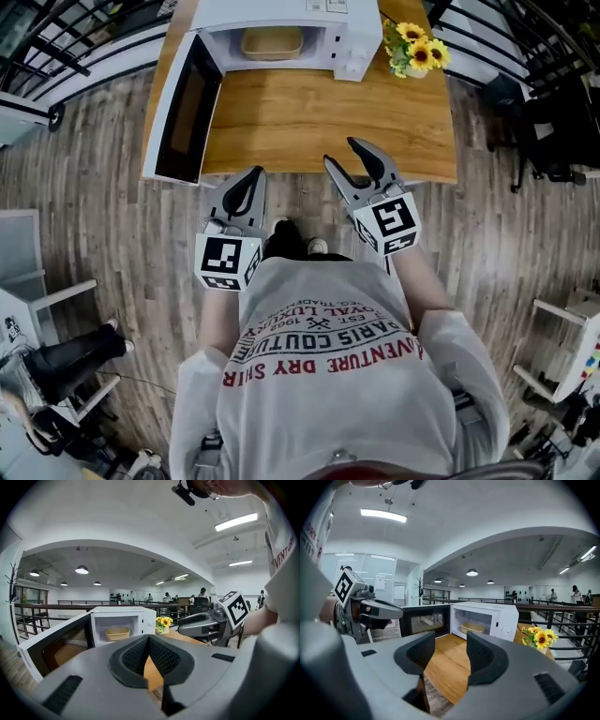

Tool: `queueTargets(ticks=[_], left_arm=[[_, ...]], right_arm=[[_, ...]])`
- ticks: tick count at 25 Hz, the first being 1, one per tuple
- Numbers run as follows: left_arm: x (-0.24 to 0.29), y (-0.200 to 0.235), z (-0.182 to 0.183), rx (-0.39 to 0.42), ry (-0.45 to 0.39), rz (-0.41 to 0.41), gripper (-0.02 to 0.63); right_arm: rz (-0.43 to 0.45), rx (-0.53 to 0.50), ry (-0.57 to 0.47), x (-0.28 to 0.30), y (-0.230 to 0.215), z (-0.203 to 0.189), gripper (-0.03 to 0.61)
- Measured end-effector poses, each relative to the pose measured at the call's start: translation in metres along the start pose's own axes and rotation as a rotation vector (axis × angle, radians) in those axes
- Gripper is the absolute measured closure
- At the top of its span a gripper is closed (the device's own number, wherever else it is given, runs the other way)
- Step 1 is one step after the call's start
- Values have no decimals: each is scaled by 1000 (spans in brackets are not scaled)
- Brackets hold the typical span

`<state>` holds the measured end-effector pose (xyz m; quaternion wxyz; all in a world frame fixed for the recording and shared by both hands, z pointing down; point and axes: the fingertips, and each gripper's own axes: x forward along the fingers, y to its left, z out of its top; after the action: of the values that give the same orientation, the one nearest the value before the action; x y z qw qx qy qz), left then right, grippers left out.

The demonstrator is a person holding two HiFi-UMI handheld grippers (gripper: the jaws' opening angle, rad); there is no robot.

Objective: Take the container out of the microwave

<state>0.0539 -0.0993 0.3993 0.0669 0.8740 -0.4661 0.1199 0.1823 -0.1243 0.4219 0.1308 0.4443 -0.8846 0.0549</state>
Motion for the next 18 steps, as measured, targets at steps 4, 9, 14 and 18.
queueTargets(ticks=[4,9,14,18], left_arm=[[20,23,-2,-3,9,22,600],[56,58,4,-24,5,30,600],[87,87,11,5,0,14,600],[104,111,11,-14,13,2,600]], right_arm=[[45,-37,42,41,-12,0,370],[90,-94,127,98,-31,3,369],[140,-157,226,159,-51,0,368],[181,-258,321,211,-58,-7,364]])
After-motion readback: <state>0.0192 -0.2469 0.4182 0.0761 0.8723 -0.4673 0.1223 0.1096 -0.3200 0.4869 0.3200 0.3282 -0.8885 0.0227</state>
